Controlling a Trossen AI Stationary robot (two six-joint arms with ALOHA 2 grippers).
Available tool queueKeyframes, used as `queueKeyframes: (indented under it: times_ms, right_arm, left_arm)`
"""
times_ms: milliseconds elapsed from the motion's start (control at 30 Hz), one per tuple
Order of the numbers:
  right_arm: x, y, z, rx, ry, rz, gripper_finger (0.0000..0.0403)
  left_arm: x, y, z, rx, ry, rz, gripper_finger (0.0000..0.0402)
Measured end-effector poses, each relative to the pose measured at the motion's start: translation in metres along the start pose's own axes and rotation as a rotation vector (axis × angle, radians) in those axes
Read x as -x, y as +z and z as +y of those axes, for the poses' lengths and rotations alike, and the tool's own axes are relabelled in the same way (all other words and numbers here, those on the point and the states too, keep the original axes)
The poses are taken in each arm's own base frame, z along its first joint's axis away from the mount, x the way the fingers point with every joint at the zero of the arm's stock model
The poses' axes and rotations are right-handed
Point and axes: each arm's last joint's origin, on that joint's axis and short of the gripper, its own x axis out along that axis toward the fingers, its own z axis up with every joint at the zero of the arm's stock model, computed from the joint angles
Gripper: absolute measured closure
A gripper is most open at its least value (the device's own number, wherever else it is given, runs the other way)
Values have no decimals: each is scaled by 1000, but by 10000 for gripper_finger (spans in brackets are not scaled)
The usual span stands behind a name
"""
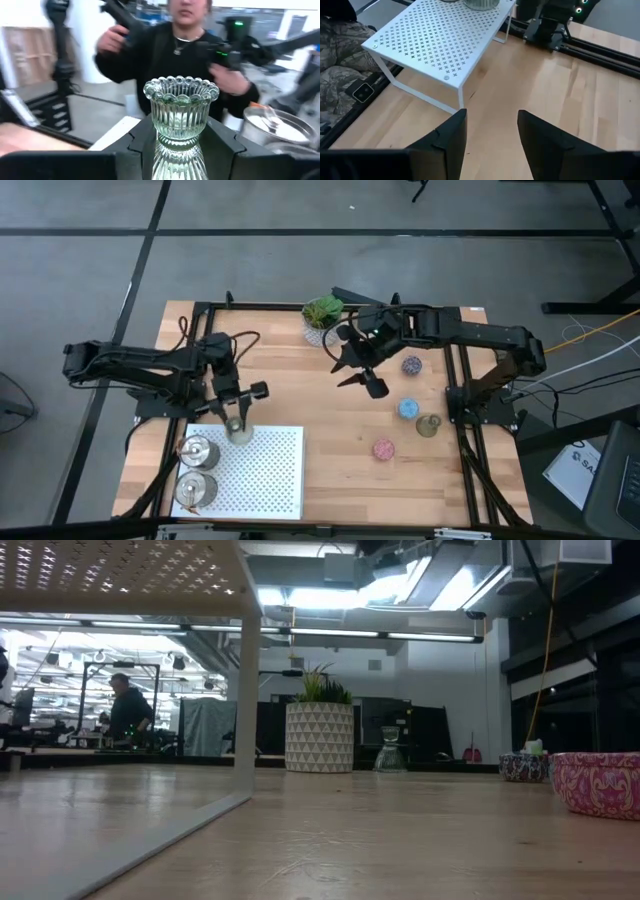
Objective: Pick & Place candle stick holders
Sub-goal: Put the middle transparent candle holder on the shelf
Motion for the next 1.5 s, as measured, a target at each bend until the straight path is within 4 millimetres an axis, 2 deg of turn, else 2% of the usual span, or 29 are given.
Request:
queueKeyframes:
  times_ms: [300, 600, 767, 1033, 1333, 1500]
  right_arm:
    - [0, 1, -1, -50, -12, -10, 226]
    - [0, 2, -1, -60, -20, -22, 226]
    - [0, 2, -1, -60, -19, -21, 226]
    - [0, 2, -1, -63, -17, -14, 226]
    - [-1, 1, -1, -40, -16, -12, 226]
    - [-1, 1, -1, -38, -16, -11, 226]
  left_arm:
    - [-6, -23, 18, 9, -45, 27, 284]
    - [-20, -30, 45, 45, -140, 26, 284]
    - [-29, -31, 53, 35, -206, 23, 284]
    - [-48, -37, 52, -65, -184, 37, 284]
    - [-68, -39, 46, -74, -107, 75, 284]
    - [-70, -39, 46, -49, -85, 83, 259]
